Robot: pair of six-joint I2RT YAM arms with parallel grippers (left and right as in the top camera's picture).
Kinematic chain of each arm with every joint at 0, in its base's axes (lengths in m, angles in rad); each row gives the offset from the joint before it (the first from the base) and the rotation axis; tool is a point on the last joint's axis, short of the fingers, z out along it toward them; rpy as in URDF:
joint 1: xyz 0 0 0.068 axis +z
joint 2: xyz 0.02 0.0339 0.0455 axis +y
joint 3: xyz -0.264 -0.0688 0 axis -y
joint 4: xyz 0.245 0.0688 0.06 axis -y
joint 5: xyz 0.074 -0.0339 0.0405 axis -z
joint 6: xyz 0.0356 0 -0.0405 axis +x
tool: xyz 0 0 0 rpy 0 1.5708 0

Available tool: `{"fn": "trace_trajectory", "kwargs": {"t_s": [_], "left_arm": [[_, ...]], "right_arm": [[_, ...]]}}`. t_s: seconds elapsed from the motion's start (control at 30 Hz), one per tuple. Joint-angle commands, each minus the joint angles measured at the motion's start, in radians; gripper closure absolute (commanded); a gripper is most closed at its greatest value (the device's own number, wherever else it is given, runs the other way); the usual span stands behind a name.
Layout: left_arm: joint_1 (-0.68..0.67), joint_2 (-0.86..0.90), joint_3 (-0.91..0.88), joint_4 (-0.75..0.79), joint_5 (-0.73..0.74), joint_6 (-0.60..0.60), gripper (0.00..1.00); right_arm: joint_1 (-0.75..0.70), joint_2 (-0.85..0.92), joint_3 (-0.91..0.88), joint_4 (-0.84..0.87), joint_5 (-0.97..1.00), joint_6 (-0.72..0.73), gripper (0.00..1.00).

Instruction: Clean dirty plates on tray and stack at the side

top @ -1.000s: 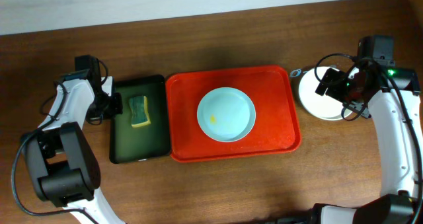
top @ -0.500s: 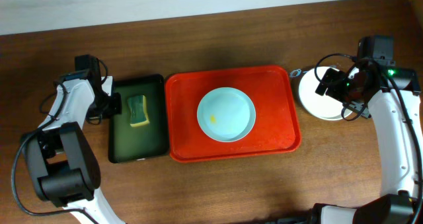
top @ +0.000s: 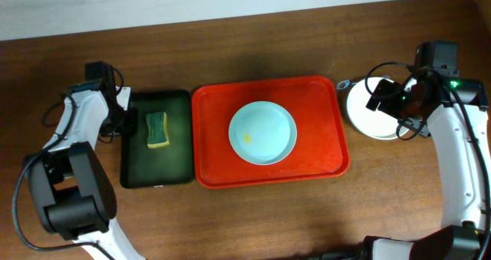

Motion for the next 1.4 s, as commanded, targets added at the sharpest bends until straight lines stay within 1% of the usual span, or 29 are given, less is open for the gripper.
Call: {"fn": "trace_trajectory", "kwargs": {"t_s": [0.0,0.07,0.1,0.23,0.3,0.37,0.43,0.5,0.57,0.6,0.63,0.67,0.7,0.73,0.77,0.8,0.83,0.9,0.93,1.0,1.07,1.1,1.13,1.17,1.27,1.3,1.37], "left_arm": [[0.002,-0.005,0.117,-0.057,0.048,-0.021,0.57],[0.002,-0.005,0.185,-0.111,0.1,-0.022,0.55],[0.001,-0.005,0.215,-0.136,0.125,-0.043,0.53],[-0.007,-0.005,0.302,-0.233,0.249,-0.058,0.5],[-0.012,-0.005,0.317,-0.248,0.334,-0.099,0.5],[-0.034,-0.005,0.317,-0.248,0.345,-0.128,0.48],[-0.047,-0.007,0.317,-0.249,0.32,-0.189,0.41],[-0.064,-0.011,0.317,-0.249,0.188,-0.299,0.33],[-0.085,-0.021,0.317,-0.249,0.056,-0.36,0.25],[-0.099,-0.033,0.322,-0.246,-0.021,-0.377,0.21],[-0.105,-0.043,0.333,-0.244,-0.04,-0.376,0.18],[-0.105,-0.049,0.344,-0.245,-0.039,-0.376,0.07],[-0.105,-0.061,0.361,-0.248,-0.039,-0.376,0.01],[-0.102,-0.07,0.375,-0.249,-0.039,-0.376,0.01],[-0.1,-0.081,0.387,-0.249,-0.039,-0.376,0.01],[-0.1,-0.088,0.392,-0.248,-0.043,-0.376,0.01],[-0.1,-0.092,0.394,-0.245,-0.044,-0.376,0.01],[-0.1,-0.089,0.393,-0.245,-0.043,-0.376,0.01],[-0.1,-0.089,0.393,-0.245,-0.043,-0.376,0.01],[-0.1,-0.089,0.394,-0.246,-0.043,-0.376,0.01],[-0.1,-0.089,0.393,-0.255,-0.043,-0.375,0.01],[-0.099,-0.089,0.393,-0.27,-0.06,-0.375,0.01],[-0.09,-0.09,0.394,-0.281,-0.059,-0.376,0.01],[-0.074,-0.09,0.394,-0.29,-0.056,-0.377,0.01],[-0.001,-0.089,0.394,-0.325,-0.057,-0.402,0.01],[0.045,-0.089,0.394,-0.337,-0.057,-0.402,0.01],[0.09,-0.089,0.394,-0.351,-0.057,-0.402,0.01]], "right_arm": [[-0.004,0.007,0.0,0.0,-0.005,-0.01,0.02],[-0.004,0.007,0.0,0.0,-0.005,-0.01,0.02],[-0.004,0.007,0.0,0.0,-0.005,-0.01,0.02],[-0.004,0.007,0.0,0.0,-0.005,-0.01,0.02],[-0.004,0.007,0.0,0.0,-0.005,-0.01,0.02],[-0.004,0.007,0.0,0.0,-0.005,-0.01,0.02],[-0.004,0.007,0.0,0.0,-0.005,-0.01,0.02],[-0.003,0.007,0.0,0.008,-0.006,-0.009,0.02],[-0.003,0.007,0.0,0.047,-0.035,-0.009,0.01],[-0.003,0.007,0.0,0.049,-0.128,-0.009,0.02],[-0.003,0.007,0.0,0.05,-0.254,-0.009,0.02],[-0.003,0.007,0.0,0.05,-0.327,-0.009,0.02],[-0.003,0.007,0.0,0.049,-0.404,-0.009,0.02],[-0.003,0.007,0.0,0.044,-0.464,-0.009,0.02],[0.005,0.007,0.0,0.033,-0.546,-0.01,0.16],[0.026,0.007,-0.001,0.025,-0.581,-0.011,0.28],[0.075,0.007,-0.001,0.018,-0.587,-0.016,0.59],[0.211,0.008,-0.003,0.02,-0.553,-0.039,0.94],[0.298,0.01,-0.003,0.032,-0.505,-0.039,0.96],[0.451,0.019,-0.003,0.071,-0.447,-0.035,0.96],[0.611,0.05,-0.003,0.142,-0.446,-0.035,0.95],[0.681,0.074,-0.003,0.179,-0.427,-0.034,0.91],[0.771,0.113,-0.003,0.22,-0.355,-0.011,0.79],[0.848,0.165,-0.003,0.258,-0.267,0.011,0.71],[0.967,0.276,-0.003,0.343,-0.195,0.017,0.62],[0.998,0.311,-0.003,0.378,-0.171,0.018,0.6],[1.017,0.338,-0.003,0.417,-0.158,0.018,0.58]]}}
